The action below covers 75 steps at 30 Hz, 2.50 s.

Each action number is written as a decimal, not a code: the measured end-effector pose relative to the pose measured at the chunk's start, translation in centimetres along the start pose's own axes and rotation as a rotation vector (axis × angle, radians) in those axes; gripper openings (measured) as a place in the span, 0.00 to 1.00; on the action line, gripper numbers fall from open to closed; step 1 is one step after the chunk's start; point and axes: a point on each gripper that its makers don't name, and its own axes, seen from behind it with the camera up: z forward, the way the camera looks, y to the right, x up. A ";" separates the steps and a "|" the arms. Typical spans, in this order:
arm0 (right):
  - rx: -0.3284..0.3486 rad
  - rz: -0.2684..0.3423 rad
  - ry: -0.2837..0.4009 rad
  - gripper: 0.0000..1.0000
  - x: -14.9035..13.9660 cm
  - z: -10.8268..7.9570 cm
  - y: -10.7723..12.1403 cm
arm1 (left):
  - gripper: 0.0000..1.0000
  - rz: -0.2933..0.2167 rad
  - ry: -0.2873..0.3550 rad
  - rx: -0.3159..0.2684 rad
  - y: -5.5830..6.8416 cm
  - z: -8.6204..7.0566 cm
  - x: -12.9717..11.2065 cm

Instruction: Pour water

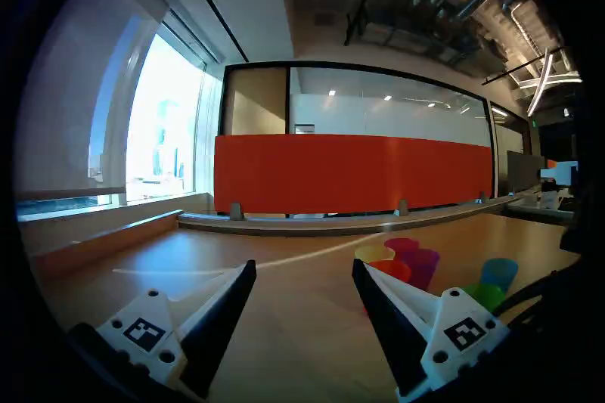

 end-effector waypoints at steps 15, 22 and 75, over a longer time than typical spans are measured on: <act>0.004 -0.006 -0.003 1.00 0.2 0.0 -0.3 | 0.94 0.008 -0.023 0.014 -0.4 0.5 -1.1; 0.004 -0.006 -0.003 1.00 0.0 -0.2 -0.3 | 0.94 0.007 -0.023 0.012 -0.3 0.4 -1.1; 0.008 0.012 0.064 1.00 -4.5 1.0 2.1 | 0.94 0.013 -0.025 0.010 -0.2 0.3 -1.4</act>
